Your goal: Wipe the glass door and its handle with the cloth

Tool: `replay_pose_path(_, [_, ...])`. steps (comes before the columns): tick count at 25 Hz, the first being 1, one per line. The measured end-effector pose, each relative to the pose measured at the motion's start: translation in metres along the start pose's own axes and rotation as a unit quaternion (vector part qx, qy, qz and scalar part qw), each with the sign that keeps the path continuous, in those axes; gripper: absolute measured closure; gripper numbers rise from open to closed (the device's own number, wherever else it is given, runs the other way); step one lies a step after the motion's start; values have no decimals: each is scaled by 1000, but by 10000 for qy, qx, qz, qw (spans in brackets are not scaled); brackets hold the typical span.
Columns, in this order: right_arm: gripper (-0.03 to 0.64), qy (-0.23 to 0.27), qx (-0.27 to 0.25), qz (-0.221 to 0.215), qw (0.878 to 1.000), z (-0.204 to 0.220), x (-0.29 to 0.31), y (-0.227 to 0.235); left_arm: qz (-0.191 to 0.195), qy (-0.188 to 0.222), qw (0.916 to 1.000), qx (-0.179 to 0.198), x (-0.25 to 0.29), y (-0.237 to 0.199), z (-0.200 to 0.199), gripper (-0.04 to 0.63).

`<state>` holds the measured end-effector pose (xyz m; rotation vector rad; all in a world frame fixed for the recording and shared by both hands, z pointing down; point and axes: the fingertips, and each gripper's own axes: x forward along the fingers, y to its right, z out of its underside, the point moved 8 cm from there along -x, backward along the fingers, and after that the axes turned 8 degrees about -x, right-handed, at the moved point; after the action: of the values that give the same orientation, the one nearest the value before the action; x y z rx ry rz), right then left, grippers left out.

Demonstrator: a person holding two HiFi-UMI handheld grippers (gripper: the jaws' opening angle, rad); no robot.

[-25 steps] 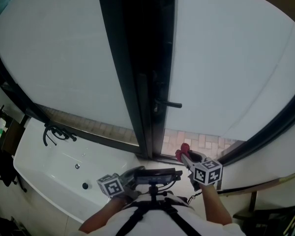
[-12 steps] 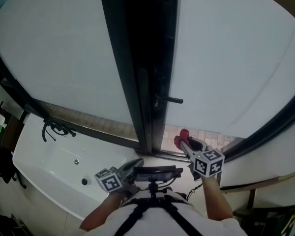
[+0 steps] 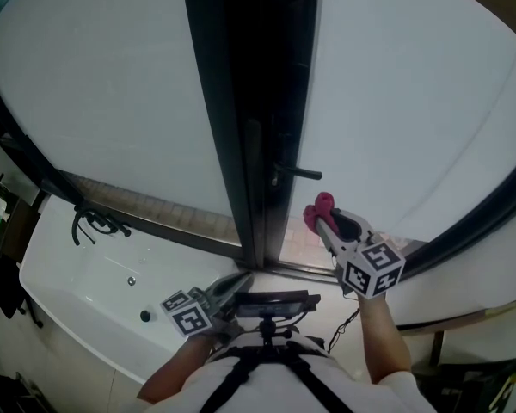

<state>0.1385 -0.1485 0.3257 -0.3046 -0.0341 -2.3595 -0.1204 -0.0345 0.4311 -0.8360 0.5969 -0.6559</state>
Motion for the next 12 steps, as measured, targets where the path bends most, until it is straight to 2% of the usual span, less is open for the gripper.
replay_pose_path(12, [506, 402, -1033, 157, 9937, -57, 17, -3, 172, 269, 9994, 106, 2, 18, -14, 594])
